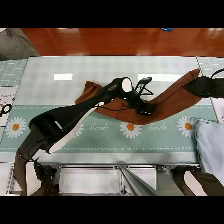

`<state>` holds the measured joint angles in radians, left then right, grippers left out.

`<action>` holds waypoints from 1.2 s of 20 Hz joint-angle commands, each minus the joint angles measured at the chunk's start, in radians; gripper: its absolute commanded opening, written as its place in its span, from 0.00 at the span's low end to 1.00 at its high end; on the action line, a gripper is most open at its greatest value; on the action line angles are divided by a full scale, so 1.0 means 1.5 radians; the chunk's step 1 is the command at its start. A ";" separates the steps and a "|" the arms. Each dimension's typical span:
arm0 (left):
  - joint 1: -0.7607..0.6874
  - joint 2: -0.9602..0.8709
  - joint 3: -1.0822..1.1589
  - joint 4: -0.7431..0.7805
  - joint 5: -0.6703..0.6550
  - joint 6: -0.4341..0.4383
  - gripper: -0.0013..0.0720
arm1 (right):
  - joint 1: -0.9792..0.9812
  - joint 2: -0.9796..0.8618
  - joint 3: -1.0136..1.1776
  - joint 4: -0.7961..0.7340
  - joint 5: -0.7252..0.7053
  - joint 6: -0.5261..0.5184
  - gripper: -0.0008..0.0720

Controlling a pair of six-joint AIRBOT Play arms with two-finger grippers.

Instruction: Fold the shirts.

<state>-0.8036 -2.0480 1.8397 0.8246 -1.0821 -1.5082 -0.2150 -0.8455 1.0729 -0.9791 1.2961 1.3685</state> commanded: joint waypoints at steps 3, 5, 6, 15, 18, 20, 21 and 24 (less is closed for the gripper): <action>0.086 0.029 0.024 0.005 -0.067 0.049 0.05 | 0.067 0.003 -0.001 0.002 -0.045 0.045 0.05; 0.182 0.081 0.018 0.054 -0.126 0.050 0.05 | 0.122 -0.003 -0.001 0.002 -0.093 0.070 0.05; 0.231 0.114 0.005 0.064 -0.143 0.050 0.05 | 0.154 -0.016 0.000 0.003 -0.123 0.086 0.05; 0.577 0.598 -0.382 0.064 -0.057 0.141 0.05 | 0.403 -0.425 0.222 0.113 -0.273 0.086 0.05; 0.642 0.718 -0.499 0.064 -0.031 0.143 0.05 | 0.444 -0.558 0.331 0.149 -0.266 0.087 0.05; 0.666 0.770 -0.558 0.064 -0.029 0.151 0.05 | 0.461 -0.619 0.382 0.168 -0.254 0.087 0.05; 0.671 0.783 -0.579 0.064 -0.029 0.151 0.05 | 0.468 -0.643 0.401 0.175 -0.249 0.087 0.05; 0.672 0.790 -0.618 0.063 -0.029 0.151 0.05 | 0.483 -0.677 0.415 0.193 -0.244 0.087 0.05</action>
<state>0.1810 -0.9112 0.9901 0.9199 -1.1370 -1.2896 0.4789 -1.7817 1.6440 -0.7303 0.9199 1.4994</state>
